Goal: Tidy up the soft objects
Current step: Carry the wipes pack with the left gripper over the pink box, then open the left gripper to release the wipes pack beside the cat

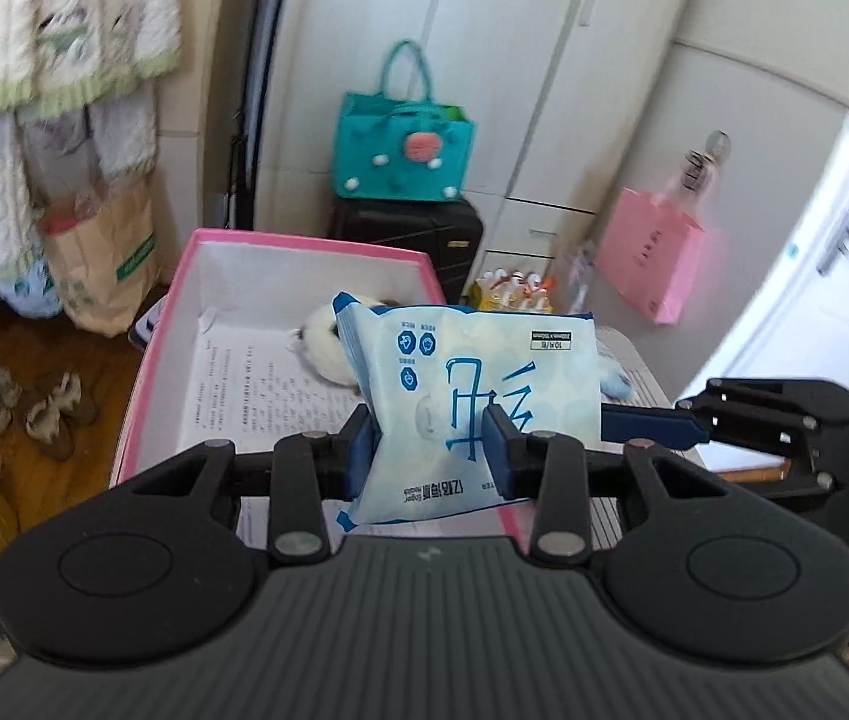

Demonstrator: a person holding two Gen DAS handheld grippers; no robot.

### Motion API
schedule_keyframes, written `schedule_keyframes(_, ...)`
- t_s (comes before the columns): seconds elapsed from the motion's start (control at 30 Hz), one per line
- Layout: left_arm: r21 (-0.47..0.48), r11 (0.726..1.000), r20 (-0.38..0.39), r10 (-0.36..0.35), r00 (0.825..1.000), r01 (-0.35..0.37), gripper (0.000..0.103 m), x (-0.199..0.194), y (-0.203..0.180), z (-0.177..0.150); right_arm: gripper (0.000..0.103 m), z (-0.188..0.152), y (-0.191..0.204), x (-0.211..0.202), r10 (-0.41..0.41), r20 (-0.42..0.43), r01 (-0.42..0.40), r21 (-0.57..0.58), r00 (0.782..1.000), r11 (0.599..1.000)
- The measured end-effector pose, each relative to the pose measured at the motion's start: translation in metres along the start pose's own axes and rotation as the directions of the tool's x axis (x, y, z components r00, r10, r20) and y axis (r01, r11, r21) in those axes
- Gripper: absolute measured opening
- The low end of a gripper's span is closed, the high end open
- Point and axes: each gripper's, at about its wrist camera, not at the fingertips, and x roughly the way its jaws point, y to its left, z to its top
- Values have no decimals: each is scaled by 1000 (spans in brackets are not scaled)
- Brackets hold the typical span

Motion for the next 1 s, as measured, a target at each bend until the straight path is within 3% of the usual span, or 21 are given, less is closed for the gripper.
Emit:
schedule_keyframes(0.2,-131,991,-114,7,993,-22,38,62,47,23,29,18,-22,67,-20,-103,23,27,995,999)
schedule_keyframes(0.47,-238,969,-307,-17,952,-59,38,125,90,28,27,22,-32,131,-39,-291,54,41,956,998)
schedule_keyframes(0.7,-251,967,-362,-50,931,-45,40,142,97,30,27,25,-18,137,-122,-342,104,-71,932,992)
schedule_keyframes(1.0,-287,956,-382,-56,923,-61,37,160,101,20,25,25,-7,140,-214,-304,165,-180,928,970)
